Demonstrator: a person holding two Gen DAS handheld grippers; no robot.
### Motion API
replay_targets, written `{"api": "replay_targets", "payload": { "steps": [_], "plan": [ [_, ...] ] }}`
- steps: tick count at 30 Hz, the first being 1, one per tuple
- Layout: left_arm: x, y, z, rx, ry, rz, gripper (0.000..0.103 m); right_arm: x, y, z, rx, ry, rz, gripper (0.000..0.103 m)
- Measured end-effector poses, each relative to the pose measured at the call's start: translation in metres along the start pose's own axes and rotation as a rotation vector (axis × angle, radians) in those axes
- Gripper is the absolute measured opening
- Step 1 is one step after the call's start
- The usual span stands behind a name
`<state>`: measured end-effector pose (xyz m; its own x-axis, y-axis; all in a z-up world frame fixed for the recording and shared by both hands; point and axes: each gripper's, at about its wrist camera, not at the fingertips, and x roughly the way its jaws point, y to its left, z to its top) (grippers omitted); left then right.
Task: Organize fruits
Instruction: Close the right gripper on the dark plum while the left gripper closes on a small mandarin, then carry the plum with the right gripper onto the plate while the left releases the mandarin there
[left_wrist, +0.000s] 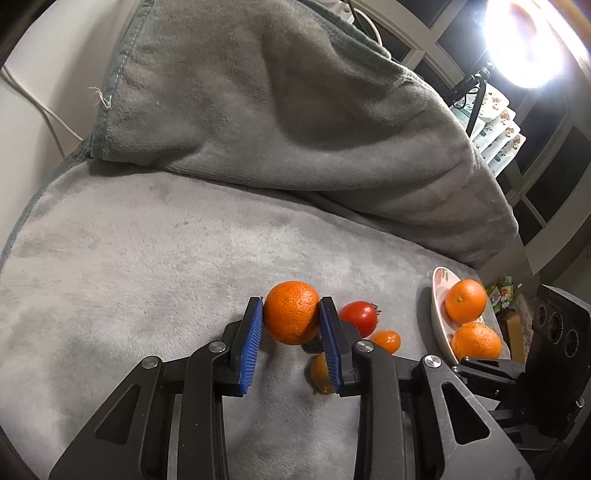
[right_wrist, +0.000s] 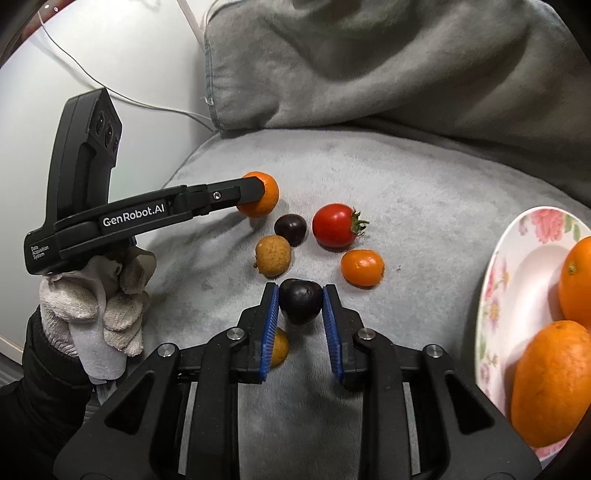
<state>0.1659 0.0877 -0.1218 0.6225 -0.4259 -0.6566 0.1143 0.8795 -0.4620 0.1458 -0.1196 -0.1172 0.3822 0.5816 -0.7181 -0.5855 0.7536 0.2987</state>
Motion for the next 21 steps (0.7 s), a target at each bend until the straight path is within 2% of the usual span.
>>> {"api": "replay_targets", "payload": {
  "steps": [12, 21],
  "plan": [
    [-0.013, -0.027, -0.002, 0.040, -0.024, -0.019, 0.029, -0.040, -0.003, -0.006, 0.005, -0.084, -0.010, 0.025],
    [-0.010, -0.058, -0.003, 0.077, -0.022, -0.055, 0.029, -0.089, -0.019, -0.018, 0.025, -0.169, -0.048, 0.025]
  ]
}}
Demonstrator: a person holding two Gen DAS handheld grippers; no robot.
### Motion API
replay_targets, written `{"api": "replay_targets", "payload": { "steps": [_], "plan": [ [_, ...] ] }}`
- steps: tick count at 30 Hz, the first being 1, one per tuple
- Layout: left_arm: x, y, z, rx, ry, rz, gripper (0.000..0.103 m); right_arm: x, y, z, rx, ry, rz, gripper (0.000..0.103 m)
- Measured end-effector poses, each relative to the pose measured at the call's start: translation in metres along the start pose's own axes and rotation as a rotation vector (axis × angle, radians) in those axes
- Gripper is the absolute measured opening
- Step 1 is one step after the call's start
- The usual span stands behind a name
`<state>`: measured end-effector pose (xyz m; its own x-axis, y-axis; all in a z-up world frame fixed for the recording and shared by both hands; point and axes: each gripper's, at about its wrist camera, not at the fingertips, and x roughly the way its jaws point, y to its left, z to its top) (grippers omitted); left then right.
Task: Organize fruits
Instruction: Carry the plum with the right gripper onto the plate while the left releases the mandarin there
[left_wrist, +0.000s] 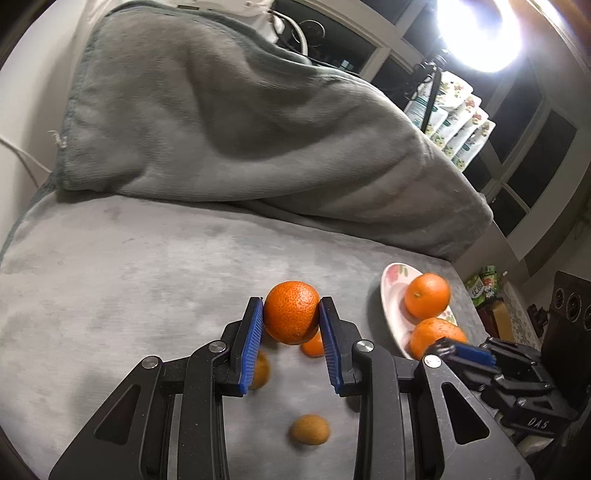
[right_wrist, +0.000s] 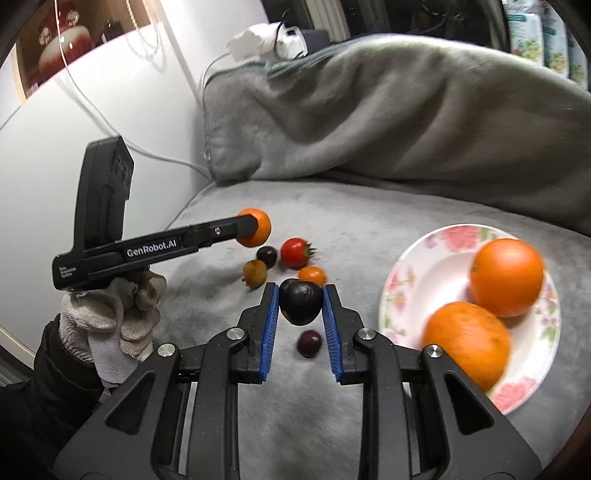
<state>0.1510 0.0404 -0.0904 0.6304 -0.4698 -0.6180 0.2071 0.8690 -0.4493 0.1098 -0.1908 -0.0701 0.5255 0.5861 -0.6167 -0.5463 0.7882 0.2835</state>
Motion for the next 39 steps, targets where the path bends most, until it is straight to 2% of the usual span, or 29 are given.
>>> {"api": "replay_targets", "payload": {
  "steps": [10, 19, 27, 39],
  "plan": [
    [0.021, -0.043, 0.001, 0.051, 0.029, -0.062, 0.029, -0.053, -0.042, -0.013, 0.056, -0.080, -0.095, 0.025],
    [0.043, -0.082, 0.001, 0.113, 0.065, -0.098, 0.029, -0.079, -0.087, -0.026, 0.135, -0.096, -0.171, 0.025],
    [0.060, -0.103, -0.002, 0.148, 0.099, -0.098, 0.029, -0.080, -0.114, -0.037, 0.185, -0.077, -0.201, 0.025],
    [0.077, -0.120, -0.006, 0.175, 0.132, -0.094, 0.029, -0.066, -0.130, -0.049, 0.212, -0.039, -0.200, 0.025]
  ]
}}
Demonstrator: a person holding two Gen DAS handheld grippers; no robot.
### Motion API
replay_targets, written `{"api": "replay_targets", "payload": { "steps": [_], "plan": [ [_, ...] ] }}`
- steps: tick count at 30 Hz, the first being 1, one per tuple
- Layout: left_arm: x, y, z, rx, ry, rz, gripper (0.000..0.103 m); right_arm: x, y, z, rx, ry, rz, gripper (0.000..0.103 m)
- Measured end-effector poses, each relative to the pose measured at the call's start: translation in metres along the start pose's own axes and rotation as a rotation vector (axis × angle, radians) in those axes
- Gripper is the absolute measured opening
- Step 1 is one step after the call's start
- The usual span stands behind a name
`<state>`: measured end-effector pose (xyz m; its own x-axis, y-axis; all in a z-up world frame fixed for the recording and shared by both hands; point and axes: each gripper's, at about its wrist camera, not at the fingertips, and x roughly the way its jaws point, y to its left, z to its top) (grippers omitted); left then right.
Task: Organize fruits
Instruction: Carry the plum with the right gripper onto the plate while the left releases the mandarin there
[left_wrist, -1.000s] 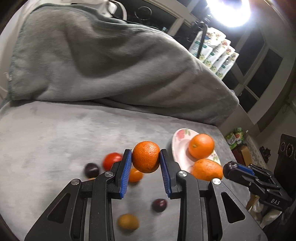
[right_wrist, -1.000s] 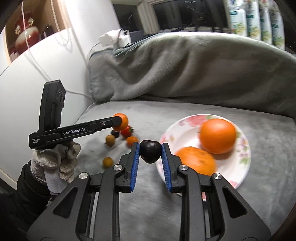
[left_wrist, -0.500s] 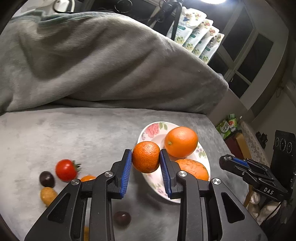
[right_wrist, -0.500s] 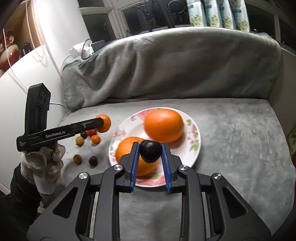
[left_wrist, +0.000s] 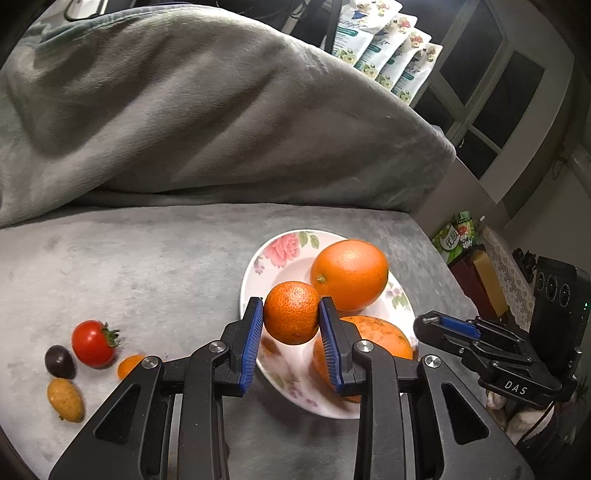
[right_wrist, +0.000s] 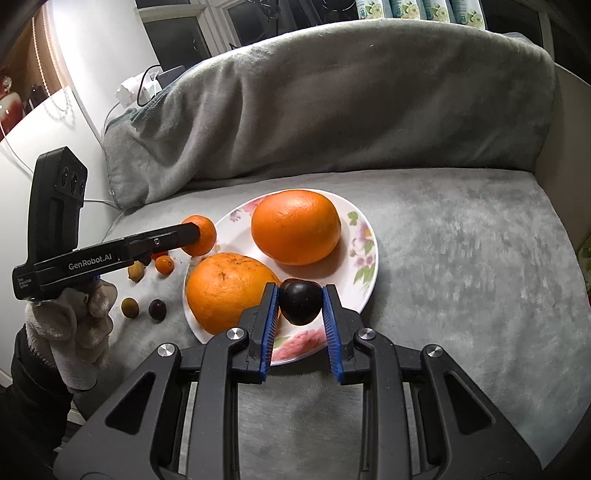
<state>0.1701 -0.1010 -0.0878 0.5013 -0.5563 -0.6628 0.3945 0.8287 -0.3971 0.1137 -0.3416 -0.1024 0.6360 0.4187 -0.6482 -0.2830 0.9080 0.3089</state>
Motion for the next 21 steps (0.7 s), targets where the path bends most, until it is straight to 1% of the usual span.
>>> {"api": "replay_targets", "payload": {
  "steps": [9, 10, 11, 13, 14, 15, 16, 17, 19, 21],
  "plan": [
    [0.002, -0.007, 0.001, 0.023, 0.001, -0.004, 0.030, 0.000, 0.002, 0.001, -0.009, -0.006, 0.011, 0.026],
    [0.002, -0.008, 0.001, 0.025, 0.000, -0.004, 0.031, 0.001, 0.003, 0.001, -0.011, -0.005, 0.010, 0.026],
    [0.002, -0.009, 0.002, 0.029, -0.002, -0.004, 0.039, 0.001, 0.003, 0.001, -0.014, -0.005, 0.007, 0.028],
    [0.000, -0.011, 0.003, 0.035, -0.011, -0.005, 0.046, 0.000, 0.004, 0.001, -0.018, -0.009, 0.005, 0.053],
    [-0.001, -0.012, 0.003, 0.039, -0.014, -0.007, 0.048, -0.001, 0.005, 0.002, -0.019, -0.018, 0.001, 0.075],
    [-0.002, -0.012, 0.003, 0.042, -0.015, -0.006, 0.050, -0.003, 0.005, 0.002, -0.020, -0.031, 0.001, 0.082],
    [-0.003, -0.013, 0.004, 0.044, -0.017, -0.003, 0.058, -0.006, 0.006, 0.002, -0.021, -0.049, 0.004, 0.083],
    [-0.004, -0.013, 0.004, 0.043, -0.021, -0.002, 0.063, -0.008, 0.008, 0.002, -0.026, -0.056, 0.010, 0.083],
    [-0.005, -0.013, 0.005, 0.041, -0.021, 0.000, 0.065, -0.009, 0.010, 0.002, -0.033, -0.059, 0.014, 0.083],
    [-0.005, -0.014, 0.006, 0.044, -0.019, 0.013, 0.069, -0.010, 0.012, 0.003, -0.041, -0.061, 0.007, 0.083]
  ]
}}
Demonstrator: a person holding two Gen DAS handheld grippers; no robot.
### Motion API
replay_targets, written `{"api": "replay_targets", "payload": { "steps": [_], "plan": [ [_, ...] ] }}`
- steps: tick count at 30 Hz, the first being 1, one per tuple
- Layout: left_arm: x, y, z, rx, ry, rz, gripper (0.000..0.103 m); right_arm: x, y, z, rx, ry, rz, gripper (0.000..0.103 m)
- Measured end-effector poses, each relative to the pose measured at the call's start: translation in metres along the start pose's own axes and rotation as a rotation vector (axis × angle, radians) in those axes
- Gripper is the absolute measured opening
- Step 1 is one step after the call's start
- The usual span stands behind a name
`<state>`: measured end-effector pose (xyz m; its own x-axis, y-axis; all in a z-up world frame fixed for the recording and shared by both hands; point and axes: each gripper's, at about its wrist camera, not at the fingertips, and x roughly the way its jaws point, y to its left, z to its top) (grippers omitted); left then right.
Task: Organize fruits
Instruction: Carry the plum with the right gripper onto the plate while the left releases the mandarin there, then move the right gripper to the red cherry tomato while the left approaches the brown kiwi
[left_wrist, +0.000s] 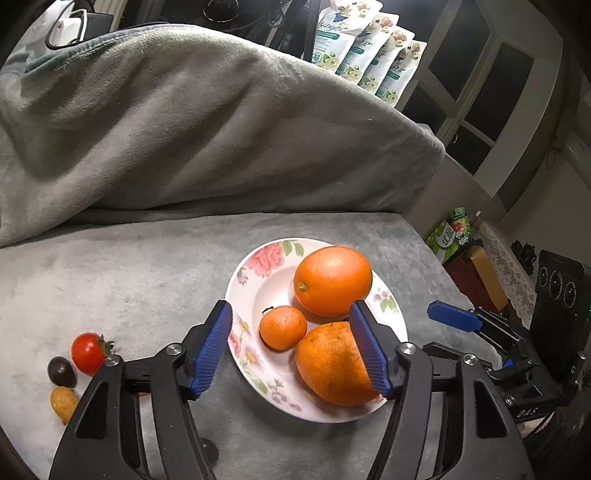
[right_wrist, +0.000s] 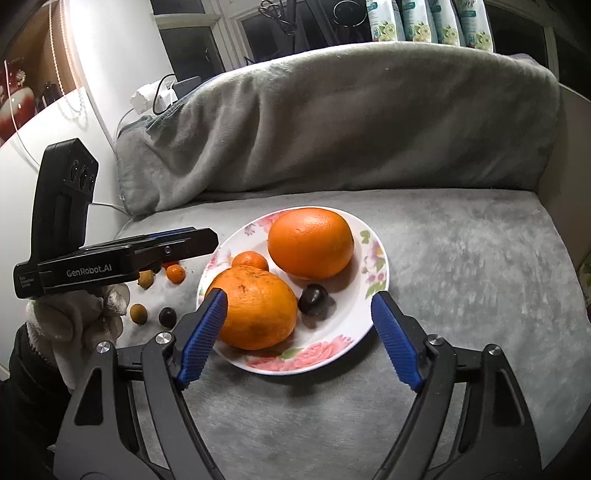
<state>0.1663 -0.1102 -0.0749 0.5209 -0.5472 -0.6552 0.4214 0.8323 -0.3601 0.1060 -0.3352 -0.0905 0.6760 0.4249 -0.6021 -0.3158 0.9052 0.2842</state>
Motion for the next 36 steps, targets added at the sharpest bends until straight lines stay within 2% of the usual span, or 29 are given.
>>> {"api": "replay_targets", "payload": {
  "steps": [6, 11, 20, 27, 36],
  "plan": [
    [-0.006, 0.000, -0.001, 0.018, -0.007, 0.039, 0.071, 0.000, 0.002, 0.002, -0.007, 0.001, -0.006, 0.083],
    [-0.026, 0.010, -0.003, 0.010, -0.041, 0.082, 0.071, -0.004, 0.008, 0.006, -0.025, -0.007, 0.003, 0.083],
    [-0.085, 0.050, -0.007, -0.028, -0.132, 0.221, 0.071, -0.003, 0.023, 0.026, -0.059, -0.009, 0.066, 0.083],
    [-0.116, 0.082, -0.020, -0.077, -0.171, 0.311, 0.071, 0.006, 0.046, 0.044, -0.110, 0.001, 0.120, 0.083],
    [-0.119, 0.106, -0.047, -0.117, -0.150, 0.330, 0.069, 0.031, 0.075, 0.061, -0.144, 0.042, 0.176, 0.083]
  ]
}}
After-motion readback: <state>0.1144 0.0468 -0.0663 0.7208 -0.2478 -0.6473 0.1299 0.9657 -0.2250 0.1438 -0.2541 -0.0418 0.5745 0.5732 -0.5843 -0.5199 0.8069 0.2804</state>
